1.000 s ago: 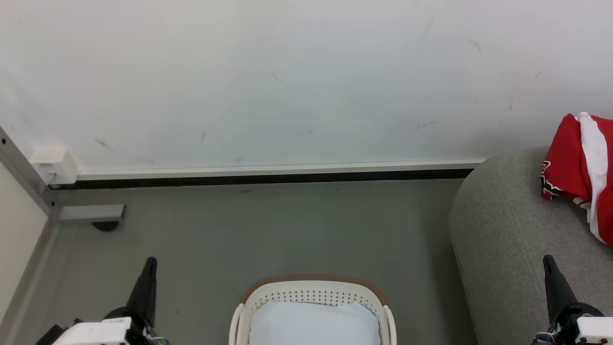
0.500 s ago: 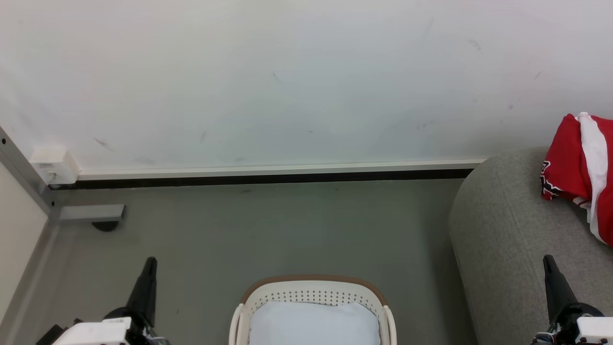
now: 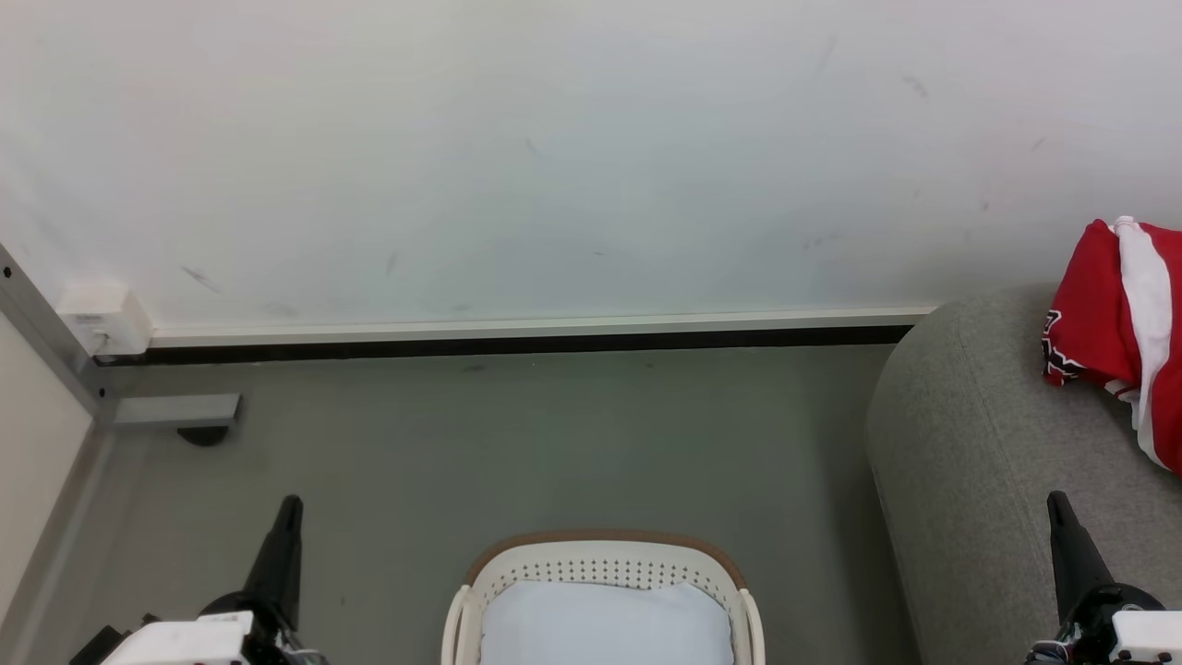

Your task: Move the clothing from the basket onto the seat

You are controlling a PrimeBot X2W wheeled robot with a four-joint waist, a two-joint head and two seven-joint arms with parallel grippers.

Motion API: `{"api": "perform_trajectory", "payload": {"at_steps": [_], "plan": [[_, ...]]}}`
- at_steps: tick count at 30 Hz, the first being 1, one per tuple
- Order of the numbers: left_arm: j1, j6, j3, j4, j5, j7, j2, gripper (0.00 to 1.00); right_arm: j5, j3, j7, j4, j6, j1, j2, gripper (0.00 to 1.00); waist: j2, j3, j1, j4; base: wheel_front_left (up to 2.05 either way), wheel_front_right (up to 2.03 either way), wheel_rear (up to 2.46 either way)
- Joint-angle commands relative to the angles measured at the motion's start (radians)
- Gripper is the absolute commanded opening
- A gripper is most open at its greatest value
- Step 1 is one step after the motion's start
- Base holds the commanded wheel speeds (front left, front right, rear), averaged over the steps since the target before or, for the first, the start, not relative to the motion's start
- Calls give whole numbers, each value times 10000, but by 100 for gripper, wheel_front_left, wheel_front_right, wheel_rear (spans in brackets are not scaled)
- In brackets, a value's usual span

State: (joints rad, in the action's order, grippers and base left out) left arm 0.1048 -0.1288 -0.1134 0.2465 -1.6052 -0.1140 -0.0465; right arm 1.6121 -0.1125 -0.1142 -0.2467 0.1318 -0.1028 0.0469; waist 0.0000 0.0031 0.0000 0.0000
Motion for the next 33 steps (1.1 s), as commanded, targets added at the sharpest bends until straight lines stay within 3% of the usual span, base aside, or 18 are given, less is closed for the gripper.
{"api": "perform_trajectory", "payload": {"at_steps": [1, 33], "plan": [[87, -38, -22, -28, -145, -33, -71, 0, 19, -31, -30, 45, -21, -114, 66, 0, 0, 0, 0, 0, 0, 0, 0], [86, -39, -21, -27, -145, -32, -72, 0, 19, -31, -30, 45, -22, -114, 66, 0, 0, 0, 0, 0, 0, 0, 0]]}}
